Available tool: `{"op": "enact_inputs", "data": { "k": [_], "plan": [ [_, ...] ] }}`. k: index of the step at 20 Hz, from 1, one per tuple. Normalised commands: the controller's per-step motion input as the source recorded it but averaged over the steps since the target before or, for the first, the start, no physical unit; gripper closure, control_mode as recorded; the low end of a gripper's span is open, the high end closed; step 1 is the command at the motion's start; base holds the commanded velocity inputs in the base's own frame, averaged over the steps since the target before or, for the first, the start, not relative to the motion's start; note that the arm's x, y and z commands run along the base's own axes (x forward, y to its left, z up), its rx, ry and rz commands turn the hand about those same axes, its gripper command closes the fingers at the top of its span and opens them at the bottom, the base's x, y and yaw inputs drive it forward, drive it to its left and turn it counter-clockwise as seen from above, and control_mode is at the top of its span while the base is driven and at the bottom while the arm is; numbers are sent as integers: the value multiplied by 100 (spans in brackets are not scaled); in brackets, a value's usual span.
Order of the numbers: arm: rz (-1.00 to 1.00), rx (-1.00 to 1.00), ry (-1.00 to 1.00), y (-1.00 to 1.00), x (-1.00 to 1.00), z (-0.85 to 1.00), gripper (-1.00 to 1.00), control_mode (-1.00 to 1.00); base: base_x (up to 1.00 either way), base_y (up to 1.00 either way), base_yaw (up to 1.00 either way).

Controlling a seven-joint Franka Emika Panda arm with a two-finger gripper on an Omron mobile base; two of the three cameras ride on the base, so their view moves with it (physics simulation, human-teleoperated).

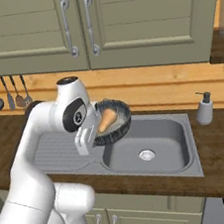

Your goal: Pick the squash from the sink and place it in the bowl. Then pick the bowl and place it in the microwave. Then close the microwave door and press the start button.

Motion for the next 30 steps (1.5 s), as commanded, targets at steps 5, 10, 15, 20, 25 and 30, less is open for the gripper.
{"op": "enact_inputs", "data": {
  "k": [5,10,15,20,25,30],
  "plan": [
    [5,1,2,18,0,4,100,100,-14,10,4],
    [0,0,0,0,0,0,100,100,-93,-23,-14],
    [0,0,0,0,0,0,100,100,-45,-38,-59],
    [0,0,0,0,0,0,100,100,0,-49,-80],
    [0,0,0,0,0,0,100,100,3,-54,-79],
    [0,0,0,0,0,0,100,100,7,-55,-76]
  ]
}}
